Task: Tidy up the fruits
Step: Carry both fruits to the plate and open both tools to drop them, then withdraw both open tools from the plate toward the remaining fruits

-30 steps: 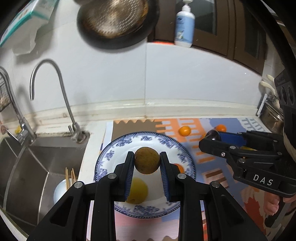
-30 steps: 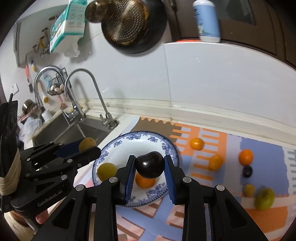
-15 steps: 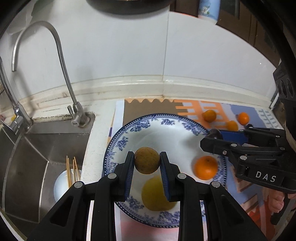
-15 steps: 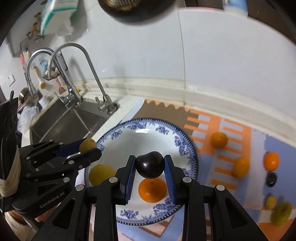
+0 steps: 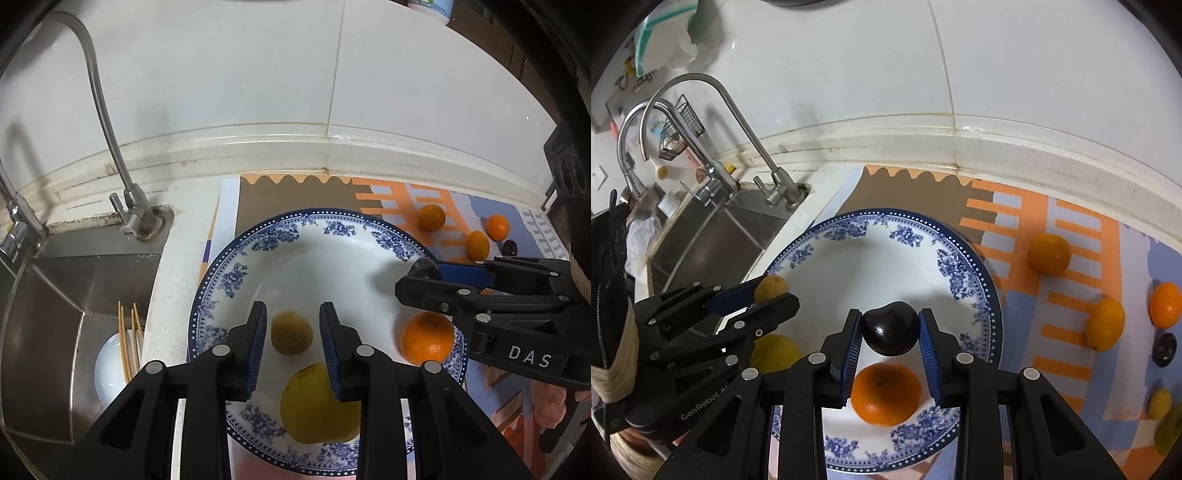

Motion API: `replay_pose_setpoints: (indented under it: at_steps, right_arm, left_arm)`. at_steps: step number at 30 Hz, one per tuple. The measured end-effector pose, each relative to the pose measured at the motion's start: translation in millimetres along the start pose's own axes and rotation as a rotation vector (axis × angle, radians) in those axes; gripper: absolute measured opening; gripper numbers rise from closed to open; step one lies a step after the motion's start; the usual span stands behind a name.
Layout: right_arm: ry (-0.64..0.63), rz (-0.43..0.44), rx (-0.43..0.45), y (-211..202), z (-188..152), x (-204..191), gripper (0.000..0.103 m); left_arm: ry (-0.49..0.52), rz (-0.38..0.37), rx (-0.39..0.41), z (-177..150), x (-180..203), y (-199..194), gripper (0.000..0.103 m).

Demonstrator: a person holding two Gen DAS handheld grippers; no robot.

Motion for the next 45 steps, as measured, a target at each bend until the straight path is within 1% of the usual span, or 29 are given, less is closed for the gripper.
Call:
replay_pose_setpoints:
  at_steps: [1, 2, 3, 4, 6, 8, 10, 13, 16, 18, 20, 24, 26, 28, 37, 42, 44, 45]
  right_arm:
    - [0.002, 0.000, 0.000, 0, 0, 0, 0.033]
    - [0.005, 0.000, 0.000, -1, 0, 1, 0.037]
    - [0.009, 0.000, 0.004, -3, 0, 2, 0.038]
    - [0.011, 0.000, 0.012, -5, 1, 2, 0.038]
    - [0.011, -0.006, 0.027, -11, 2, 4, 0.038]
    - [0.009, -0.015, 0.045, -19, 2, 5, 0.038]
    - [0.006, -0.035, 0.071, -31, 3, 7, 0.038]
    - [-0.005, -0.065, 0.111, -49, 1, 8, 0.044]
    - [-0.016, -0.094, 0.148, -68, -2, 9, 0.044]
    - [-0.021, -0.113, 0.172, -81, -5, 9, 0.047]
    - [-0.020, -0.131, 0.195, -93, -9, 10, 0.053]
    - [-0.005, -0.181, 0.247, -122, -18, 16, 0.055]
    - [0.012, -0.202, 0.266, -134, -23, 22, 0.061]
    - [0.033, -0.230, 0.286, -147, -30, 29, 0.062]
    - [0.138, -0.326, 0.323, -190, -62, 68, 0.062]
    - [0.192, -0.398, 0.334, -209, -79, 92, 0.063]
    - [0.217, -0.430, 0.334, -216, -85, 102, 0.068]
    - [0.232, -0.450, 0.335, -219, -89, 109, 0.069]
  left_arm:
    - [0.003, 0.001, 0.004, 1, 1, -2, 0.034]
    - [0.005, 0.004, 0.008, 2, 2, -4, 0.036]
    - [0.008, 0.008, 0.012, 2, 2, -6, 0.036]
    - [0.010, 0.010, 0.020, 3, 3, -10, 0.036]
    - [0.013, 0.011, 0.035, 4, 5, -17, 0.041]
    - [0.016, 0.013, 0.053, 4, 8, -25, 0.044]
    - [0.025, 0.010, 0.068, 4, 11, -32, 0.045]
    - [0.039, 0.015, 0.099, 3, 19, -44, 0.047]
    - [0.046, 0.009, 0.127, 2, 27, -57, 0.048]
    - [0.048, 0.001, 0.151, 3, 33, -67, 0.052]
    - [0.052, -0.011, 0.179, 4, 40, -78, 0.055]
    - [0.078, -0.036, 0.224, 5, 60, -96, 0.059]
    - [0.099, -0.045, 0.241, 4, 72, -103, 0.061]
    - [0.119, -0.057, 0.255, 4, 83, -108, 0.064]
    - [0.205, -0.139, 0.279, 2, 136, -114, 0.069]
    - [0.249, -0.162, 0.284, 2, 162, -111, 0.076]
    - [0.268, -0.169, 0.281, 2, 172, -108, 0.077]
    - [0.275, -0.170, 0.281, 2, 175, -106, 0.078]
Point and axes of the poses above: each gripper's, at about its wrist camera, not at the fingertips, and y roughly the way its jaws point, x to its right, z to its top, the point moved 9 cm from there along y, roughly the way its jaws point, and after that the axes turned 5 degrees about -y, right-handed, at the moved point
